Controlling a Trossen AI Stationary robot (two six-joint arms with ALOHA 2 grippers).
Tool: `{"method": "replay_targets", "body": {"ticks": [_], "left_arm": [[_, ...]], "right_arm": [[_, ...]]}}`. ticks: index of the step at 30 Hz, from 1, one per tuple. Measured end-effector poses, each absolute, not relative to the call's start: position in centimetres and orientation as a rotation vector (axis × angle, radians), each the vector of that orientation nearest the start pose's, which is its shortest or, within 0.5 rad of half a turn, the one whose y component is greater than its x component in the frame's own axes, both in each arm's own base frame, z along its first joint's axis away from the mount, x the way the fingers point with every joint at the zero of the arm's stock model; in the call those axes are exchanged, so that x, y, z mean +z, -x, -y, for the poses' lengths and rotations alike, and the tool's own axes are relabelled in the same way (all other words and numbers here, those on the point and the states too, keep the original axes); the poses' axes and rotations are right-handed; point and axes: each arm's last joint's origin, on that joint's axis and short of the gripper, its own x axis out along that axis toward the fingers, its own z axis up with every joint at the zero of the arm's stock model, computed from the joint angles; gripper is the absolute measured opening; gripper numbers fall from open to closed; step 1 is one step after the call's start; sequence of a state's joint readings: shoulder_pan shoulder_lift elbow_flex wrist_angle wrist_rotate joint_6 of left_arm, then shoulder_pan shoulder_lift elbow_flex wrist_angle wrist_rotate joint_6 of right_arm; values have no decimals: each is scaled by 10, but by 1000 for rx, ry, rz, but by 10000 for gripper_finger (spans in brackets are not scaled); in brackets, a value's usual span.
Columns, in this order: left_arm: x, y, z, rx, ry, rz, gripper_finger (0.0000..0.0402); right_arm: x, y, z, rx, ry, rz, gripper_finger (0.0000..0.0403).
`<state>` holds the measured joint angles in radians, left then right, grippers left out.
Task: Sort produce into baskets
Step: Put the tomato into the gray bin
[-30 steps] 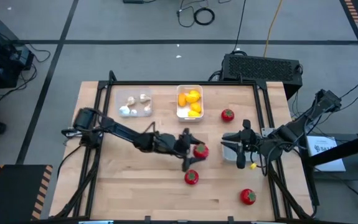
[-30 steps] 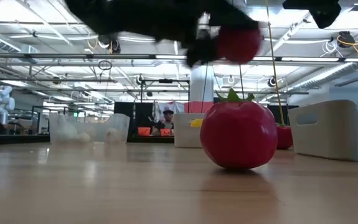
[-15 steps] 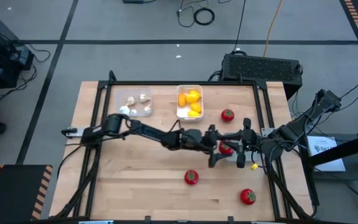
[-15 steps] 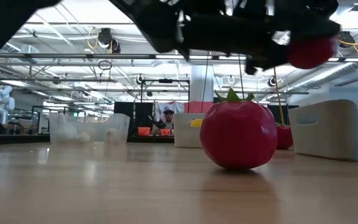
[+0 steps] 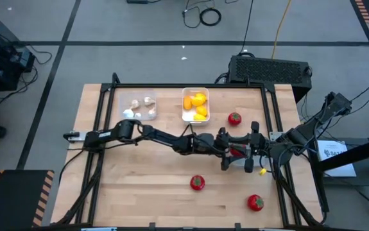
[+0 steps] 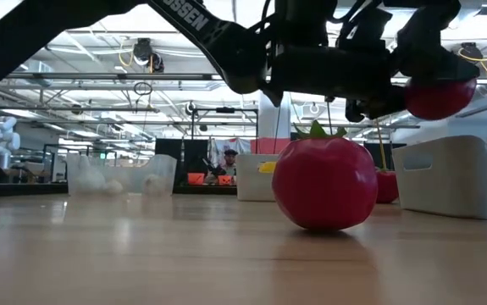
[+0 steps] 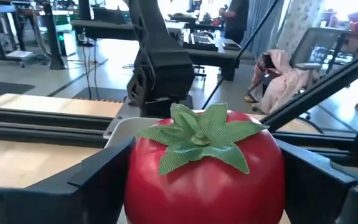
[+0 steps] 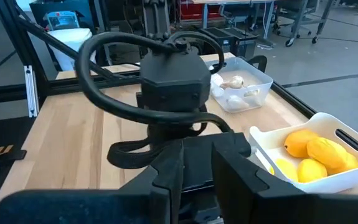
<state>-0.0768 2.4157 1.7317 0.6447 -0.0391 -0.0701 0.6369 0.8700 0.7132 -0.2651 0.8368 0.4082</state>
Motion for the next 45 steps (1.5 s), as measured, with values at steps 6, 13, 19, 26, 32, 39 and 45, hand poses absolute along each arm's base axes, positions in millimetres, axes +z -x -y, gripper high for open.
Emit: {"method": "replay_targets", "body": {"ticks": [6,13,19,26,32,39,45], "left_arm": [[167,-540,38,54,67,-31,391],[167,-540,38,95,66,-30,387],[177,-537,40,62,63,-83,386],[206,-513,58,8,-14,-381,386],[259,-466,69,89,-72,-626,386],[278,-426,100,-3,-32,-821,386],[269,-412,155,-161,-123,-822,386]], "right_arm": [[292,-159,-90,-256,-131,-253,75],[292,-159,-90,-255,-121,-251,75],[291,-158,-90,-257,-126,-262,75],[290,-158,-91,-253,-152,-267,75],[290,-156,-97,-220,-169,-261,75],[293,-156,-99,-209,-193,-236,75],[293,-157,-101,-208,-191,-232,75]]}}
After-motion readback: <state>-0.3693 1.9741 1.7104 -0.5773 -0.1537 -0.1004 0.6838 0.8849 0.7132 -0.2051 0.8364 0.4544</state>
